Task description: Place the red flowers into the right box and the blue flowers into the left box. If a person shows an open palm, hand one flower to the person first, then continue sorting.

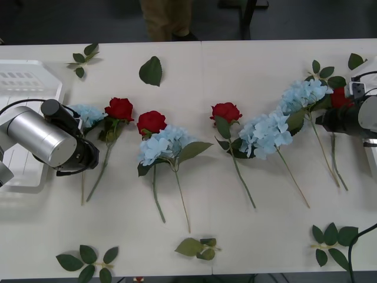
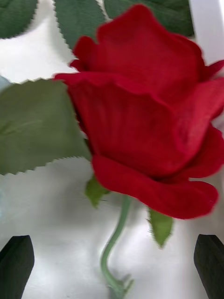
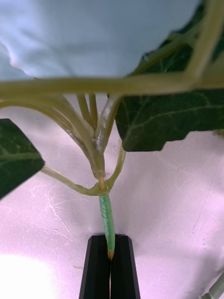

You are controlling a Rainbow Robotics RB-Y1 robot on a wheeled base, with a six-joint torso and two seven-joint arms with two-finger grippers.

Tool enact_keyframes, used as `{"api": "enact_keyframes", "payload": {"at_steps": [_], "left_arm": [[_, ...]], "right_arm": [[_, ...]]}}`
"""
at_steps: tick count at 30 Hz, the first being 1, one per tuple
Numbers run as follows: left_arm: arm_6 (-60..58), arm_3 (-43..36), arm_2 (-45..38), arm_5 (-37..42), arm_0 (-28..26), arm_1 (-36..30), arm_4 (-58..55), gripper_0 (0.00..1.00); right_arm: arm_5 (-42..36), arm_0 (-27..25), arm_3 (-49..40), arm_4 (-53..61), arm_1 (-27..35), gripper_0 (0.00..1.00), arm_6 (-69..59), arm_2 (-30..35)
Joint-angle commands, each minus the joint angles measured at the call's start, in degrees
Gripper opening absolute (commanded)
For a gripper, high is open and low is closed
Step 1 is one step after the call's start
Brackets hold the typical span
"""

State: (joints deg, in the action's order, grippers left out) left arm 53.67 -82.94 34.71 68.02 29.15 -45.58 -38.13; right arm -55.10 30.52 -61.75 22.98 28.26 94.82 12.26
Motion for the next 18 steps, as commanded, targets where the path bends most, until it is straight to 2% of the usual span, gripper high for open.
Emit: {"api": "enact_keyframes", "payload": {"at_steps": [1,7,11,16,17,18], "left_arm": [[1.6,1.7,-0.1,-0.5,0.0,0.6,1.2,0.00],[2.2,1.6,-0.2,0.8,1.3,0.1,1.2,0.00],[3.0,-1.4,-0.2,8.6,5.6,-2.9,-1.9,0.00],[3.7,-5.8,-0.2,16.3,11.3,-8.4,-10.8,0.00],[3.8,-6.4,-0.2,17.3,12.3,-9.5,-12.7,0.00],[4.0,-6.8,-0.2,18.7,13.6,-10.8,-15.0,0.00]], "right_arm": [[1.3,3.1,-0.6,-1.3,-1.9,1.00,-1.7,-0.9],[4.0,4.7,3.1,-2.2,-1.9,1.00,-2.2,-1.2],[6.8,5.5,5.8,-2.6,-1.9,1.00,-2.2,-1.8],[7.3,5.6,5.9,-2.8,-2.0,1.00,-2.5,-2.0],[7.4,5.5,5.9,-2.9,-1.9,0.94,-2.5,-2.0],[7.4,5.6,5.9,-2.9,-1.9,0.79,-2.5,-2.0]]}}
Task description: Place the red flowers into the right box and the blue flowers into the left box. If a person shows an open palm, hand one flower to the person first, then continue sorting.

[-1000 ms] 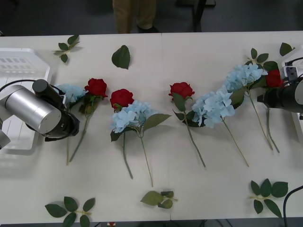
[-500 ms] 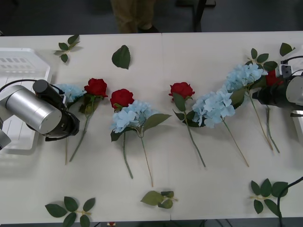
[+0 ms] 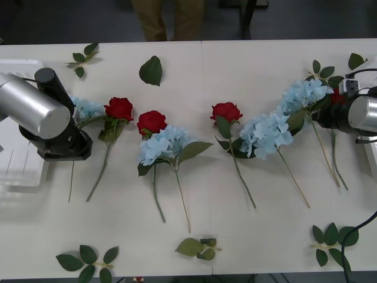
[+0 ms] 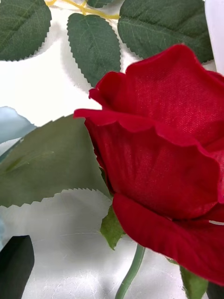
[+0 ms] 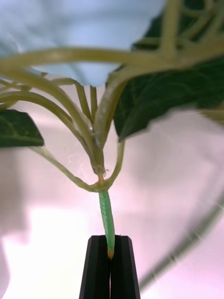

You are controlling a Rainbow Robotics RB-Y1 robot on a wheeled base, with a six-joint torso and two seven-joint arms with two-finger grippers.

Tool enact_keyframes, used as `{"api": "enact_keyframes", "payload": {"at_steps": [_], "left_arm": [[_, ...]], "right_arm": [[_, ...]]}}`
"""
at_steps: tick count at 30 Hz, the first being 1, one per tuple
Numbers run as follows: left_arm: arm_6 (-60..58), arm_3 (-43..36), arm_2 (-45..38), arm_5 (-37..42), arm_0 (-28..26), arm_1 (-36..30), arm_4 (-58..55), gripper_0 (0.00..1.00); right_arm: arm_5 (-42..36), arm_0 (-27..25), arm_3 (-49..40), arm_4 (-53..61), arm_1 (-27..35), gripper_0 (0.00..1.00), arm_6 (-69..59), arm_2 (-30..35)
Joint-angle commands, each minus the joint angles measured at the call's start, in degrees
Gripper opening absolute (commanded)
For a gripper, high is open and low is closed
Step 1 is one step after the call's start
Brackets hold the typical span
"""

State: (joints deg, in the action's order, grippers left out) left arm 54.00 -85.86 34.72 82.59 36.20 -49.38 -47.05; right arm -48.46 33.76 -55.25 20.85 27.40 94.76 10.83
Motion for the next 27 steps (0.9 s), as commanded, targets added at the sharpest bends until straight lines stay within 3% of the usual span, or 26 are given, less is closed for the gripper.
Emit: {"api": "enact_keyframes", "payload": {"at_steps": [1,3,7,8,9,17,27], "left_arm": [[3.7,-4.1,-0.2,4.8,7.1,-7.7,-7.1,0.00],[3.7,-4.6,-0.2,7.0,9.7,-10.8,-11.4,0.00],[4.0,-4.0,-0.3,8.5,12.7,-16.1,-16.5,0.00],[4.4,-3.1,-0.4,8.7,13.6,-18.5,-18.9,0.00],[4.5,-2.5,-0.4,8.7,14.1,-19.4,-19.8,0.00],[17.4,9.5,-1.4,6.6,14.8,-29.9,-27.0,0.00],[27.1,25.9,-1.3,-2.7,14.6,-27.7,-24.6,0.00]], "right_arm": [[0.7,2.4,-0.6,-0.7,-1.1,0.72,-2.5,-0.5],[0.9,2.3,-0.6,-0.8,-1.4,0.46,-2.6,-0.5],[2.3,2.3,0.4,-1.0,-1.9,0.16,-3.0,-0.5],[3.8,2.4,1.5,-1.0,-2.2,0.04,-3.0,-0.6],[4.4,2.3,1.9,-1.0,-2.3,0.01,-3.1,-0.7],[5.0,2.3,2.7,0.7,-2.7,0.00,-2.0,-0.7],[-16.3,2.3,-10.2,10.6,0.9,0.00,-0.5,4.3]]}}
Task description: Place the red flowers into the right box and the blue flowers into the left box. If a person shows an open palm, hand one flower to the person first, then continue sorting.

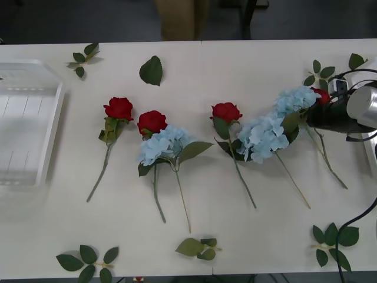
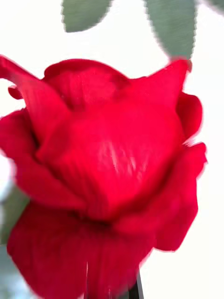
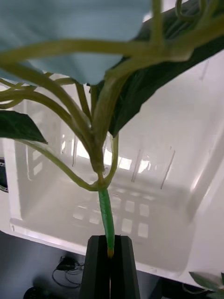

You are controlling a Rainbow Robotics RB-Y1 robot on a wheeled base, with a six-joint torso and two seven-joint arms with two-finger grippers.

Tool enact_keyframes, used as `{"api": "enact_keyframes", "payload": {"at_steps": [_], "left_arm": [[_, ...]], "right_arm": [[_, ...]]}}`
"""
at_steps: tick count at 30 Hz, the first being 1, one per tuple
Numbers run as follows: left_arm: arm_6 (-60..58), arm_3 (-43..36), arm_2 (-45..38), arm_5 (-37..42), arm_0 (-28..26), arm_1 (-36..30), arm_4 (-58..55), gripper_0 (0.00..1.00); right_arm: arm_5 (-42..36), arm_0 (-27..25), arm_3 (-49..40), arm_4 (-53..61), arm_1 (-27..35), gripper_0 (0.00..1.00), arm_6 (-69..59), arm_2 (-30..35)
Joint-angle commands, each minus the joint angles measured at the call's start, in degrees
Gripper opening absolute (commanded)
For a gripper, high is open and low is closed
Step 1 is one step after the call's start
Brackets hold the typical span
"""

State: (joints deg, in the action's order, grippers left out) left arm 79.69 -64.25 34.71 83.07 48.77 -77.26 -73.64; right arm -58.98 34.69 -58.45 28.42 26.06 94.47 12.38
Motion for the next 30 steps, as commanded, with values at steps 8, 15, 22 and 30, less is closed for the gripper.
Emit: {"api": "enact_keyframes", "payload": {"at_steps": [8,15,22,30], "left_arm": [[0.0,11.5,-1.3,-10.1,2.0,6.6,6.0,0.00],[-1.6,16.0,-1.3,-15.0,2.0,11.0,6.3,0.00],[-1.6,16.3,-1.3,-15.1,1.9,11.3,6.3,0.03],[-1.1,16.2,-1.3,-15.1,1.9,11.3,6.5,1.00]], "right_arm": [[-19.0,1.3,-17.3,6.8,3.4,0.00,0.6,9.5],[-27.3,1.3,-23.9,10.6,5.5,0.00,1.0,13.8],[-23.6,0.1,-24.3,21.0,6.4,0.00,1.0,13.1],[-9.7,-2.3,-27.9,30.0,6.0,0.00,-3.1,2.6]]}}
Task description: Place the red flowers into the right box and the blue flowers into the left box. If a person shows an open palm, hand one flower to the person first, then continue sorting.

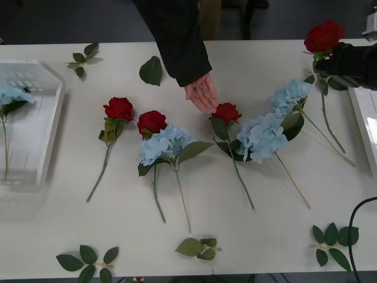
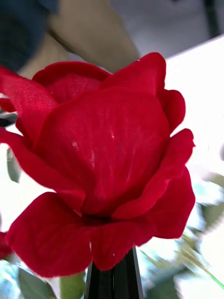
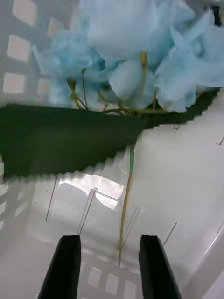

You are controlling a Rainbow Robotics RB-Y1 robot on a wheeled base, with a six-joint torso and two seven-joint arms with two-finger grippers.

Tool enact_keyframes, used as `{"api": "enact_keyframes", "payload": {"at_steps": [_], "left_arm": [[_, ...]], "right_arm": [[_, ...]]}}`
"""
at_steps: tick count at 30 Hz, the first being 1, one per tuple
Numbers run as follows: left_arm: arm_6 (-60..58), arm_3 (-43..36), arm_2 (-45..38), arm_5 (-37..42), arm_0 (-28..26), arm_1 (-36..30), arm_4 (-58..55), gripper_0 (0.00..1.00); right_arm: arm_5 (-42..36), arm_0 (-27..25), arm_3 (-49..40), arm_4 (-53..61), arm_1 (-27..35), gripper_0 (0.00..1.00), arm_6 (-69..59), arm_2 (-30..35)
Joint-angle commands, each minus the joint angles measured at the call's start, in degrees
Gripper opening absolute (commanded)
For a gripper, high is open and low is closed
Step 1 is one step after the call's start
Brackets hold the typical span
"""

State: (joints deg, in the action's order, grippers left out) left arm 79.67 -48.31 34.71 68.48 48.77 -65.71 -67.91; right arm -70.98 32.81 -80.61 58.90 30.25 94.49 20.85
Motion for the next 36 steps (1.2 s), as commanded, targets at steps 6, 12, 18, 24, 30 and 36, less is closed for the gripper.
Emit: {"api": "enact_keyframes", "payload": {"at_steps": [6,12,18,24,30,36], "left_arm": [[-0.7,0.1,-1.3,-0.5,1.9,-0.3,0.9,1.00],[-0.3,-0.1,-1.3,-0.5,1.9,-0.3,0.9,1.00],[0.0,-0.1,-1.3,-0.5,1.9,-0.3,1.0,1.00],[0.2,-0.1,-1.3,-0.5,1.9,-0.3,1.3,1.00],[0.3,-0.1,-1.3,-0.5,1.9,-0.4,1.9,1.00],[0.3,-0.1,-1.3,-0.5,1.9,-0.3,2.5,1.00]], "right_arm": [[-1.4,-0.8,-17.8,-8.4,-2.0,0.00,-12.9,-7.4],[-5.7,-0.8,-31.2,-15.5,-6.3,0.00,-20.9,-7.8],[-7.0,-0.8,-47.9,-28.3,-13.4,0.00,-31.2,-13.8],[-1.9,-0.8,-53.0,-48.0,-14.7,0.00,-40.4,-29.0],[6.1,1.4,-47.2,-71.0,-15.0,0.00,-54.9,-45.7],[15.4,5.2,-36.1,-81.6,-17.8,0.00,-61.9,-51.2]]}}
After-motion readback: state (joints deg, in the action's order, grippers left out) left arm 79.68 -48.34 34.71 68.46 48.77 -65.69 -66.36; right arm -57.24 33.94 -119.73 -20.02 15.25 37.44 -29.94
